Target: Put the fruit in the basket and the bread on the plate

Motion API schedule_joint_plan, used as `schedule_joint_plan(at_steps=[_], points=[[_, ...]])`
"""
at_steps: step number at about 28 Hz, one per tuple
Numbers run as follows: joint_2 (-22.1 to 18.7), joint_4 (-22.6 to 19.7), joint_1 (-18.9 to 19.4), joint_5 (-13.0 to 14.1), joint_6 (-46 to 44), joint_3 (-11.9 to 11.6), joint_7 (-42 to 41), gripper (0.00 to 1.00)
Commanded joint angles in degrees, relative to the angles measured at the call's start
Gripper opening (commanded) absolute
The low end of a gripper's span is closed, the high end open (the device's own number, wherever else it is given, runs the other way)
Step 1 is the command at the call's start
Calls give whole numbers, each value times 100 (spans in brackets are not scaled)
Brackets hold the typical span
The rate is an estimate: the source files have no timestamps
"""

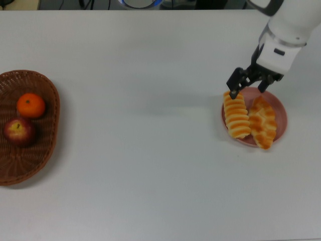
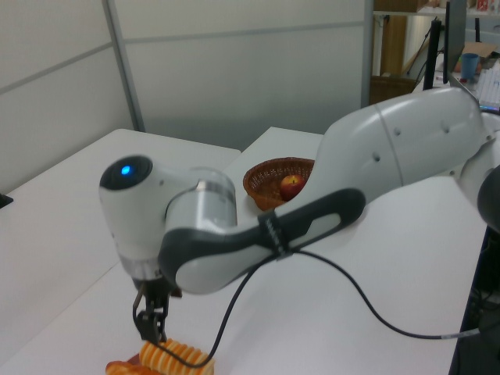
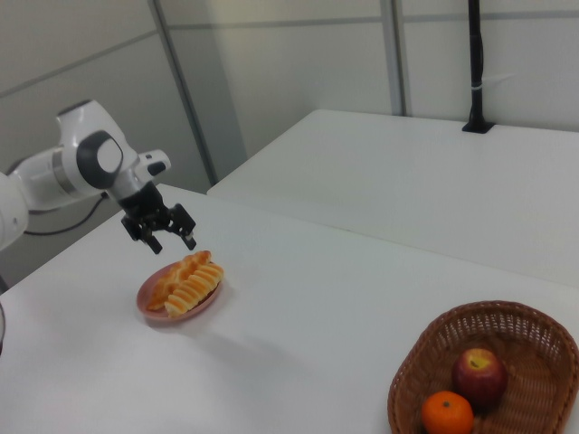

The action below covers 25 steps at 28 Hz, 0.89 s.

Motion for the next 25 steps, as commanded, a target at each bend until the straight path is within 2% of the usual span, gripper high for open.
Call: schedule_joint_plan(at_steps=[1, 7, 8, 12, 13, 14, 17, 18, 25], points=[[-586, -191, -331, 231, -562, -60, -55, 100], [-999, -191, -946, 424, -1257, -68, -512, 100], [-1078, -200, -1182, 503, -1397, -68, -625, 100], [-1193, -200, -1702, 775, -1565, -77, -1056, 100], [-1228, -200, -1982, 950, -1574, -77, -1257, 100], [-1245, -191, -2106, 1030, -1583, -77, -1346, 100], [-1298, -191, -2493, 1180, -1574, -77, -1522, 100], [-1307, -191, -2729, 1250, -1583, -77, -1645, 100], [-1237, -226, -3294, 1435, -1565, -68, -1883, 100]])
